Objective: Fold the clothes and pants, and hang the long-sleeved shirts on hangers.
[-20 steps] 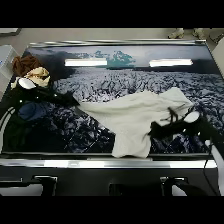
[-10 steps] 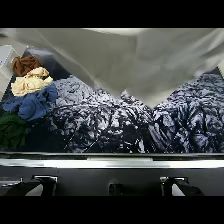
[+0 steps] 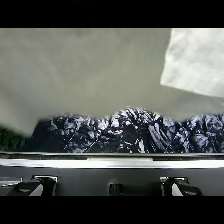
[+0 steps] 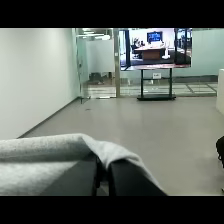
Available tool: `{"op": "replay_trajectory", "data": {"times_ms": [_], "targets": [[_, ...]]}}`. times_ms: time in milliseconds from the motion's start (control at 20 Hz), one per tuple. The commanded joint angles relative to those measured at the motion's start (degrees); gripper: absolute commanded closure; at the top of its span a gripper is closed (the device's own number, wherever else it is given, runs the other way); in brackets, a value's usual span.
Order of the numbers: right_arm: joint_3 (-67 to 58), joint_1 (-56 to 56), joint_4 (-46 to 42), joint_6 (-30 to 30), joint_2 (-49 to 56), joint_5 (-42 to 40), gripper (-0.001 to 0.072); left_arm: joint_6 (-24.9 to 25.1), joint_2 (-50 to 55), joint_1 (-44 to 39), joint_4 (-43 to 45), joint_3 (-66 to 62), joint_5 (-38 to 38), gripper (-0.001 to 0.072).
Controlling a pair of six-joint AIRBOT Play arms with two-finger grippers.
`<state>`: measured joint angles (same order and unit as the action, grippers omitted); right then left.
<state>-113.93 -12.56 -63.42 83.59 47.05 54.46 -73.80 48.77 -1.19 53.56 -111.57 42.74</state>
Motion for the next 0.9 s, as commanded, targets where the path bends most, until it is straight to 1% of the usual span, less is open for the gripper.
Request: {"op": "replay_trajectory", "data": {"times_ms": [0,100,150,200,250,300,400,450,550,600,650,700,850], "targets": [[-0.26,-0.02,-0.33,2.67,4.28,8.81,0.0669,-4.42,2.84,0.04,7.61,1.88,7.58,0.0685],[0.72,0.02,-0.57,3.17,11.17,21.03,0.0668,-4.68,6.71,0.04,10.14,7.28,12.87,0.0684],[2.82,0.02,-0.81,3.21,14.91,24.02,0.0669,-4.68,9.09,0.04,10.14,11.52,13.81,0.0684],[6.05,0.02,-0.94,3.19,19.30,24.94,0.0669,-4.66,11.61,0.04,10.14,16.02,13.53,0.0684],[9.77,0.02,-0.74,3.19,23.63,22.95,0.0669,-4.35,14.62,0.04,10.16,21.09,12.46,0.0684],[14.03,0.02,-0.42,2.93,28.72,18.36,0.0669,-3.21,17.75,0.02,10.14,25.68,10.56,0.0684],[18.51,0.02,-0.02,3.08,39.08,10.80,0.0669,-2.51,25.20,0.04,10.14,33.55,3.28,0.0684],[18.53,0.00,0.79,5.92,44.17,9.44,0.0669,-2.54,29.46,0.04,10.12,35.52,0.44,0.0684],[18.53,0.02,4.90,15.52,51.01,9.44,0.0668,-3.76,37.03,0.04,9.11,35.82,-0.33,0.0684],[18.53,0.02,7.30,19.10,53.22,9.53,0.0668,-5.11,39.78,0.00,6.93,35.82,-0.35,0.0683],[18.53,0.02,9.92,20.41,54.99,9.51,0.0668,-5.31,41.70,0.02,4.07,35.82,-0.42,0.0684],[18.53,0.02,11.61,20.37,56.11,9.22,0.0668,-5.31,43.15,0.02,1.60,35.85,-0.59,0.0684],[18.53,0.02,12.07,19.63,57.48,8.98,0.0667,-5.31,45.40,0.02,-3.19,35.87,-0.46,0.0683]]}}
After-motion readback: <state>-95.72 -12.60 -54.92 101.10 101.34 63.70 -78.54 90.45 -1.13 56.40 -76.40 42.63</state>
